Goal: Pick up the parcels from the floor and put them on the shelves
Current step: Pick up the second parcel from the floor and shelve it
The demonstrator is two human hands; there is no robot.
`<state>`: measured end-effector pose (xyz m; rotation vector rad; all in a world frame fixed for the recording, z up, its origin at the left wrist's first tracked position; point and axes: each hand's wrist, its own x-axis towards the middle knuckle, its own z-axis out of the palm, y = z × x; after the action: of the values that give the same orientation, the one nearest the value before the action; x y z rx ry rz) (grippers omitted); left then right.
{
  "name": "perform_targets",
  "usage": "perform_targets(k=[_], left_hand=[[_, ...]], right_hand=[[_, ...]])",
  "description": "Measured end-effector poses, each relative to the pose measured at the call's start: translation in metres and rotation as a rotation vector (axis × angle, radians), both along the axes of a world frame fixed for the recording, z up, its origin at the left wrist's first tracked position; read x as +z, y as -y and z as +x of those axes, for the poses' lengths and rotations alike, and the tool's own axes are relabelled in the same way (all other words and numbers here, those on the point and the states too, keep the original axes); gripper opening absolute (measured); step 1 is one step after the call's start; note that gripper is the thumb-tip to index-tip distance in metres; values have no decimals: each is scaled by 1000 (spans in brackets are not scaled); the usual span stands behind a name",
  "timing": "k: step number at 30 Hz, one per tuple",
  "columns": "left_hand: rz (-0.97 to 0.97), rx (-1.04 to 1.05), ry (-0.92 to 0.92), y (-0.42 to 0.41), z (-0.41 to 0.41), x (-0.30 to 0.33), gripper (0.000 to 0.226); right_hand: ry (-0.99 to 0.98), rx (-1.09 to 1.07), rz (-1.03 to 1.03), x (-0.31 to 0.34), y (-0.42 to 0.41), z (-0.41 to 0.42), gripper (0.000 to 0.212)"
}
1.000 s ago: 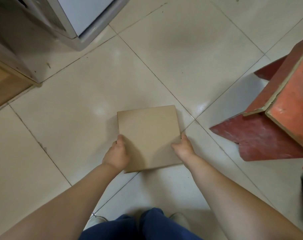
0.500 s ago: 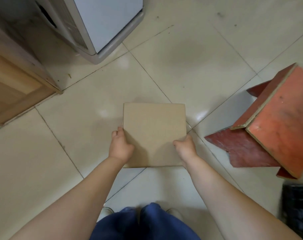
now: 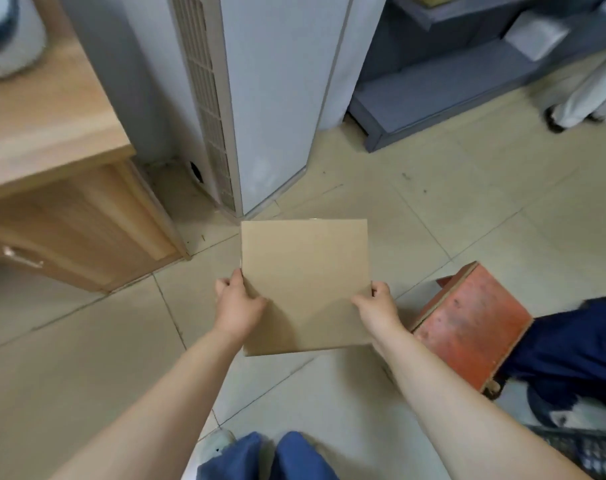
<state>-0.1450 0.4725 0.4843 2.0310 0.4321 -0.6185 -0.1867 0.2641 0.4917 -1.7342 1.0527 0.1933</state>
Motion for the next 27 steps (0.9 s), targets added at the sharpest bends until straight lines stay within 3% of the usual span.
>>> perform_targets(k=[5, 10, 14, 27], left_hand=[[-69, 18, 71, -40, 9, 105, 65], [-145, 96, 147, -79, 7, 195, 61], [-192, 138, 211, -113, 9, 239, 58], [-174, 237, 333, -227, -4, 335, 60]], right_hand=[[46, 87, 7, 114, -20, 14, 22], [101, 192, 56, 202, -55, 27, 38], [122, 260, 76, 245, -79, 40, 71], [168, 381, 184, 340, -170, 57, 57]])
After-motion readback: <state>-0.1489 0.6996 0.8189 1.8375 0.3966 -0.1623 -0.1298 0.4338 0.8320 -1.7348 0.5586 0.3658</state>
